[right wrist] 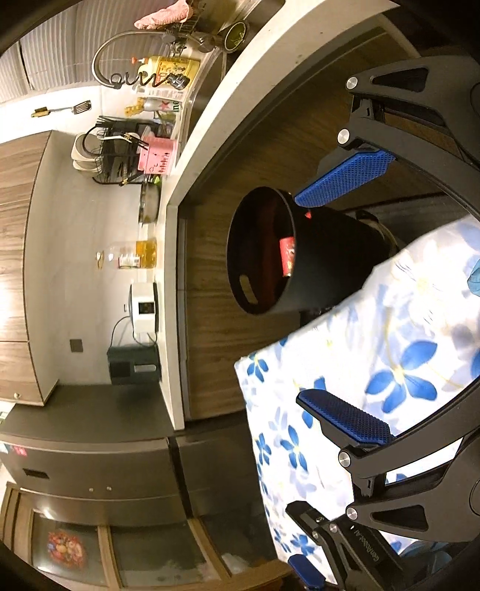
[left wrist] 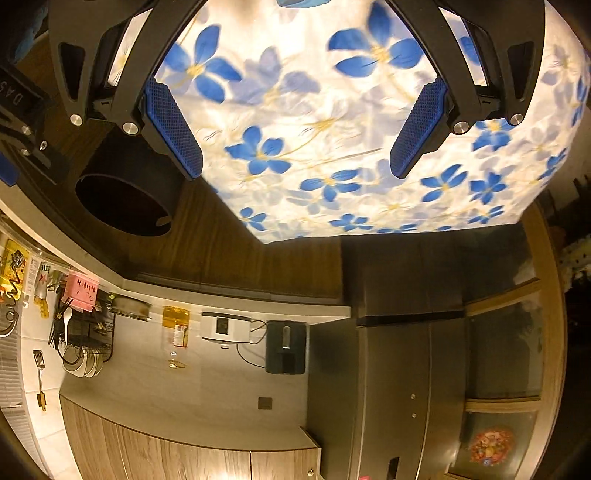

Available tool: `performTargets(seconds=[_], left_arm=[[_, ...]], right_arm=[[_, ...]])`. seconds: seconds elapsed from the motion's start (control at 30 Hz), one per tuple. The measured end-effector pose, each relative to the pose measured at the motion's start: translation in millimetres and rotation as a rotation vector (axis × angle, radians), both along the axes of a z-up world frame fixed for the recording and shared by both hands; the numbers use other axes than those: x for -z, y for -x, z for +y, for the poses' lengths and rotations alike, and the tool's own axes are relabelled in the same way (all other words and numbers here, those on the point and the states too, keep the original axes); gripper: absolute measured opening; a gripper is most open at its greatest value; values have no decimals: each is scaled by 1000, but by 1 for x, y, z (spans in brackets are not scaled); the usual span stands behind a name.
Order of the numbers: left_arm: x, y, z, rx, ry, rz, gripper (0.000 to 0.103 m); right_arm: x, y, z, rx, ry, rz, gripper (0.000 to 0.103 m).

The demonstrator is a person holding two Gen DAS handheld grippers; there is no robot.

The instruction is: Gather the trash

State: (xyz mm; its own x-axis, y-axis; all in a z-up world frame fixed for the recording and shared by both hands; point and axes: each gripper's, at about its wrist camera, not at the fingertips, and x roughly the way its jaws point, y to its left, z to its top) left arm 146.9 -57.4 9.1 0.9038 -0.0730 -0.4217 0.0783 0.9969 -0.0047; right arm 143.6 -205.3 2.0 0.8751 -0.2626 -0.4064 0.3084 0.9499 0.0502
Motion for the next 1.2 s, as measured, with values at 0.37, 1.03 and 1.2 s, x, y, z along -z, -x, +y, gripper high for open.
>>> performTargets(seconds=[0.37,1.03,1.2], left_arm=[[-5,47,33,-23,10,-35,97],[-11,74,51,-27,36,-62,97],[-10,74,51,-29,34,-64,97]], right_arm=[[-8,40,43,-56,23,-30,98],[-20,67,71,-80,43,-80,98],[-20,67,71,-80,45,-80,97]])
